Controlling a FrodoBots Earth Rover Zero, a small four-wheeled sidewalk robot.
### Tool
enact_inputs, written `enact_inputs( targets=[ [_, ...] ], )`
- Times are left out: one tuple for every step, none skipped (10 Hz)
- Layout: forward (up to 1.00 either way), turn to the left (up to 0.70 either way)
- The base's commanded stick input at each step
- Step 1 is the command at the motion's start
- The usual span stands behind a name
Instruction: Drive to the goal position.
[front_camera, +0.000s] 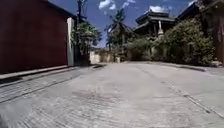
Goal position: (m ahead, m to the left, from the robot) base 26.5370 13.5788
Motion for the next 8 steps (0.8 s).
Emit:
enact_inputs(
  targets=[
    [1.00,0.00],
    [1.00,0.00],
    [1.00,0.00],
    [1.00,0.00],
    [1.00,0.00],
    [1.00,0.00],
    [1.00,0.00],
    [1.00,0.00]
  ],
)
